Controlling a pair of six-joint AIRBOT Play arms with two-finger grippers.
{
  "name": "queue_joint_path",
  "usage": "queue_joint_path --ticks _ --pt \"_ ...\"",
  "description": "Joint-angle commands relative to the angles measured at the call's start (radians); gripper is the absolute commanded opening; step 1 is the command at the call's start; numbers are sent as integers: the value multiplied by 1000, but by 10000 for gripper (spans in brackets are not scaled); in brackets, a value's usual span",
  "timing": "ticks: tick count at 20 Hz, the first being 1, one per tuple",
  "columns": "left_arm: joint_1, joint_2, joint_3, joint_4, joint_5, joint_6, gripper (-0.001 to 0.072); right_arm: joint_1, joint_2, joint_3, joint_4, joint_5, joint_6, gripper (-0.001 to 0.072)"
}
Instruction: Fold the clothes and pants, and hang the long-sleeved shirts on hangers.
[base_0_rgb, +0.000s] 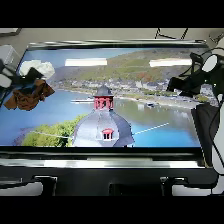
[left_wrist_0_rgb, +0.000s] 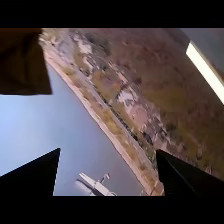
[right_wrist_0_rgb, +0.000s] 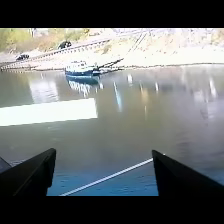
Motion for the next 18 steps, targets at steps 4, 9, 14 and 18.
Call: queue_joint_path --ticks 4,9,14,18 --pt "377 -54 -97 -203 -109 107 711 1 -1 1 12 -45 -7 702" --pt "393 -156 -169 -376 117 197 710 1 -1 1 26 -41 -27 702" --pt "362 -256 -167 -465 246 249 709 1 -1 1 35 -4 -27 702" --pt "336 -300 -167 -585 310 359 706 1 -1 1 56 37 -26 700"
